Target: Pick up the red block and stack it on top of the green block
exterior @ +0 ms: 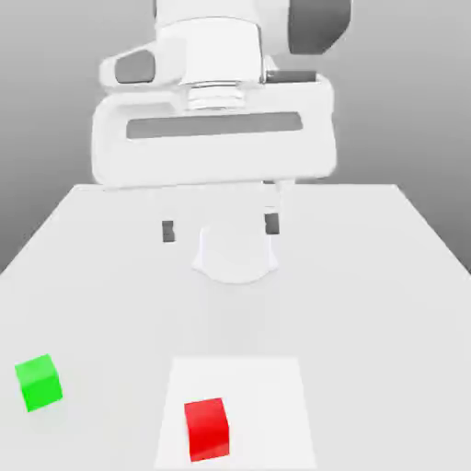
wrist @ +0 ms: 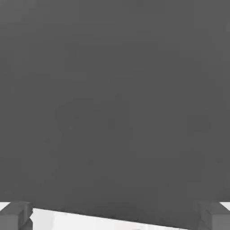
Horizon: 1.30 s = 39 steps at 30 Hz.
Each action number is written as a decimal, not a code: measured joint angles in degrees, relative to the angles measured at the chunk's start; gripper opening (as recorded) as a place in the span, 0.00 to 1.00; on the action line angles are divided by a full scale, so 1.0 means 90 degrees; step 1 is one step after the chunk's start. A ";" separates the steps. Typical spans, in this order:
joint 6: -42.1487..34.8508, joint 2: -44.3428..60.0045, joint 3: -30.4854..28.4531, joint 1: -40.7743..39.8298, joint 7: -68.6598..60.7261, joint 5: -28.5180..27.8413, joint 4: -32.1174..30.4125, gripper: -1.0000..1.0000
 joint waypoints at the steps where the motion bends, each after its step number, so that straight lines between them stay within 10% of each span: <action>1: 0.0093 0.0230 -0.0015 0.0001 -0.0090 0.0021 -0.0052 0.50; 14: 0.1777 0.3194 0.0166 -0.0286 -0.0849 0.0179 -0.0332 0.50; 15: 0.1881 0.3320 0.0204 -0.0317 -0.0877 0.0216 -0.0313 0.00; 27: 0.1022 0.2299 -0.0001 -0.0216 -0.0631 -0.0142 -0.0475 0.00; 39: 0.0635 0.2047 -0.1461 -0.2370 -0.3161 0.0264 -0.0407 0.00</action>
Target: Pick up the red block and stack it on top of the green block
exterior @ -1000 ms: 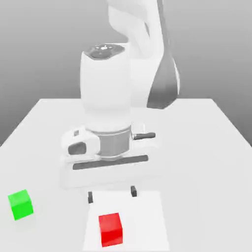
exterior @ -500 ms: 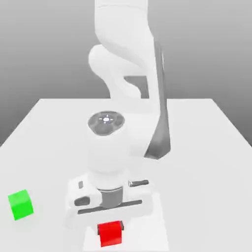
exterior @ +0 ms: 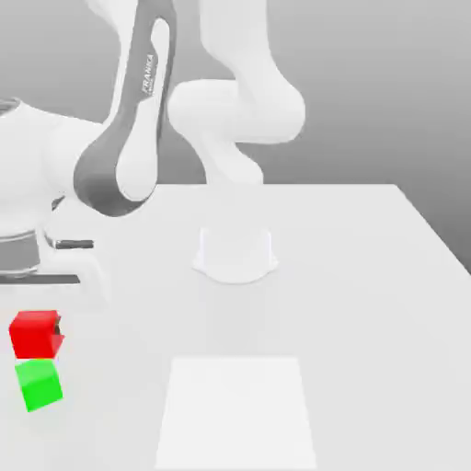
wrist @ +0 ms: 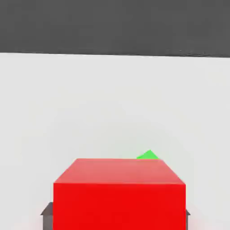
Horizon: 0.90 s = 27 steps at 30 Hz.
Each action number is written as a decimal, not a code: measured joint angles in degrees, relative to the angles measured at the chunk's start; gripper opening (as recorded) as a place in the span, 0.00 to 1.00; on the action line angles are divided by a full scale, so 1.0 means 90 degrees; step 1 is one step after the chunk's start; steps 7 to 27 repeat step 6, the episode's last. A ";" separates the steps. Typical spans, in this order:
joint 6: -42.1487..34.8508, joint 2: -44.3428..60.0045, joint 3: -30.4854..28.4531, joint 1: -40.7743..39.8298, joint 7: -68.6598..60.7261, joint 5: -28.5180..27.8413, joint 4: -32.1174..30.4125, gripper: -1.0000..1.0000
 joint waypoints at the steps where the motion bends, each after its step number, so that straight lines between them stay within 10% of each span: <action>1: 0.0179 0.0204 0.0106 -0.0105 -0.0134 0.0160 0.0014 0.00; 2: 0.0366 0.0419 0.0232 -0.0216 -0.0258 0.0319 0.0028 0.00; 3: 0.0536 0.0614 0.0340 -0.0302 -0.0379 0.0477 0.0041 1.00; 27: 0.0536 0.0614 0.0340 -0.0302 -0.0379 0.0477 0.0041 1.00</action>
